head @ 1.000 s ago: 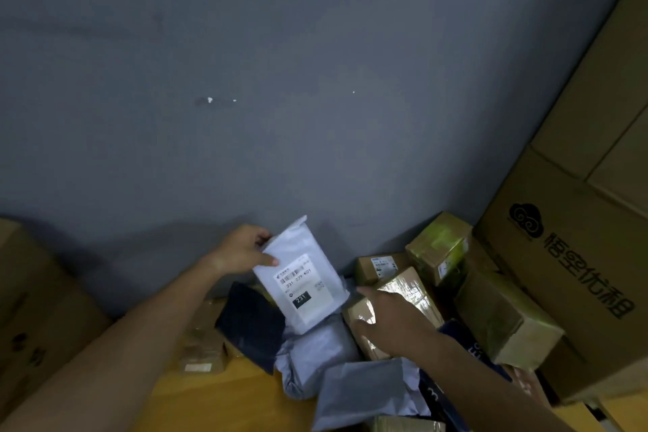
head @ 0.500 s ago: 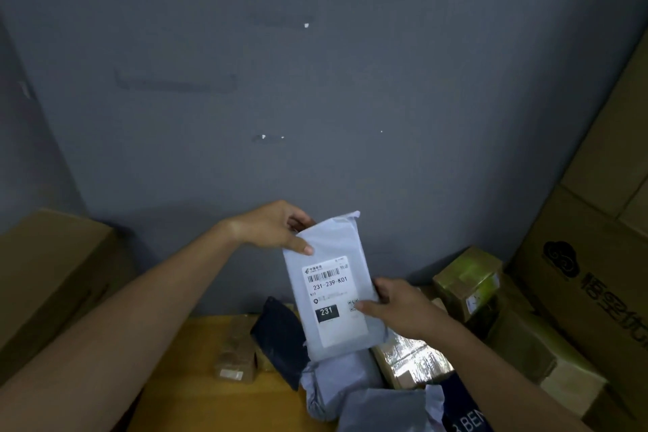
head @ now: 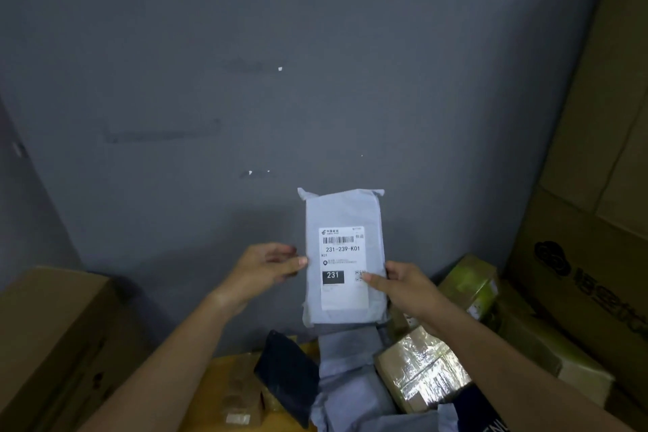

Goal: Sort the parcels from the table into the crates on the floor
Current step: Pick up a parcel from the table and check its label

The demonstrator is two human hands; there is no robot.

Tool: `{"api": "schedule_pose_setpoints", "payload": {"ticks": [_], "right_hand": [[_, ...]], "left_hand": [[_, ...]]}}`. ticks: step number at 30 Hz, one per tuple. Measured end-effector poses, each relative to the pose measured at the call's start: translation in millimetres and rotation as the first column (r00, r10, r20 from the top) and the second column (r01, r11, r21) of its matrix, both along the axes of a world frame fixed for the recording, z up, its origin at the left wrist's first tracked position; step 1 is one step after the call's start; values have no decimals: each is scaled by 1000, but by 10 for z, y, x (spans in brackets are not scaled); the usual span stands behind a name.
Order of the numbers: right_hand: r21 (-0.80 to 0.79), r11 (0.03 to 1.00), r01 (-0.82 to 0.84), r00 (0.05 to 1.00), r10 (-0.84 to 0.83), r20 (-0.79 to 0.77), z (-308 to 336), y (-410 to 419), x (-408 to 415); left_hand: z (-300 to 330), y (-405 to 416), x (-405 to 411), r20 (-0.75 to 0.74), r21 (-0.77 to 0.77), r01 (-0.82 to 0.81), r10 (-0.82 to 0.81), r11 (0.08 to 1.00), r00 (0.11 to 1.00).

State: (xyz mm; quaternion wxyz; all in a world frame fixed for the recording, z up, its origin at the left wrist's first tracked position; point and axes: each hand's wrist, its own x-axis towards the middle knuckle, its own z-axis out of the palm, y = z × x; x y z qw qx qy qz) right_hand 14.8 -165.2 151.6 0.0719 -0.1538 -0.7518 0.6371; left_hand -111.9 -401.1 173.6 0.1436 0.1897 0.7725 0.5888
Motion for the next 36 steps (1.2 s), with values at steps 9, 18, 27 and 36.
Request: {"api": "schedule_pose_setpoints", "payload": {"ticks": [9, 18, 27, 36], "right_hand": [[0, 998, 59, 995, -59, -86, 296, -28, -105], [51, 996, 77, 994, -73, -83, 386, 13, -112], [33, 996, 79, 995, -76, -61, 383, -26, -135], [13, 996, 90, 995, -90, -43, 344, -54, -123]], "left_hand": [[-55, 138, 148, 19, 250, -25, 21, 968, 1000], [-7, 260, 129, 0, 283, -47, 48, 958, 999], [-45, 235, 66, 2, 278, -39, 40, 960, 999], [-57, 244, 19, 1, 259, -20, 20, 966, 1000]]}}
